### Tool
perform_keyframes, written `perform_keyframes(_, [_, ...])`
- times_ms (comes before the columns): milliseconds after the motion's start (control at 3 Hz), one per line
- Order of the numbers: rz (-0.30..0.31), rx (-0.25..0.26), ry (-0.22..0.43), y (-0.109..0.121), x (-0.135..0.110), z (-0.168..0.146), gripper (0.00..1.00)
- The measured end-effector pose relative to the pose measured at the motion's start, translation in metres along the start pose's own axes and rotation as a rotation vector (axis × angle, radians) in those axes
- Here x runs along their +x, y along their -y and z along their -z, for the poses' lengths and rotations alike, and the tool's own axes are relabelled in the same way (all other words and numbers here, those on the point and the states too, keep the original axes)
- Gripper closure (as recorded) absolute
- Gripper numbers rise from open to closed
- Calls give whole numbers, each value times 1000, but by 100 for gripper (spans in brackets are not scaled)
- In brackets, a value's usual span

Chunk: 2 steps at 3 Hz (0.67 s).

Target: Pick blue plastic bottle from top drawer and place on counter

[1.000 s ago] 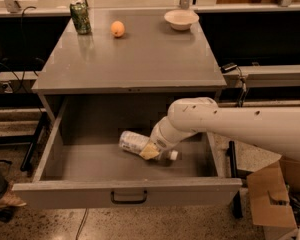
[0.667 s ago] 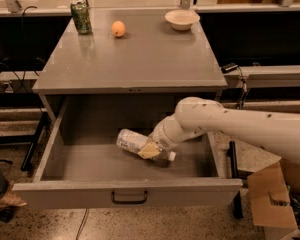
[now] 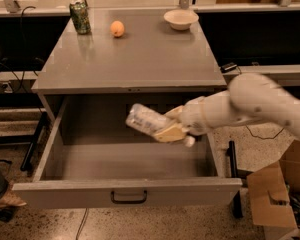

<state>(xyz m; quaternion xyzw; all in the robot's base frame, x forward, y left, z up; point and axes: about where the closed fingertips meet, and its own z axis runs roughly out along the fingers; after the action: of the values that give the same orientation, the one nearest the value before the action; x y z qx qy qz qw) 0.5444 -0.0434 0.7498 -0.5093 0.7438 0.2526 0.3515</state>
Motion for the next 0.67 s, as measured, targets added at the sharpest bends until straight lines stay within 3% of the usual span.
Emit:
perform_keyframes(333, [110, 35, 30, -2, -26, 92, 100])
perform_keyframes(667, [108, 35, 30, -2, -26, 91, 100])
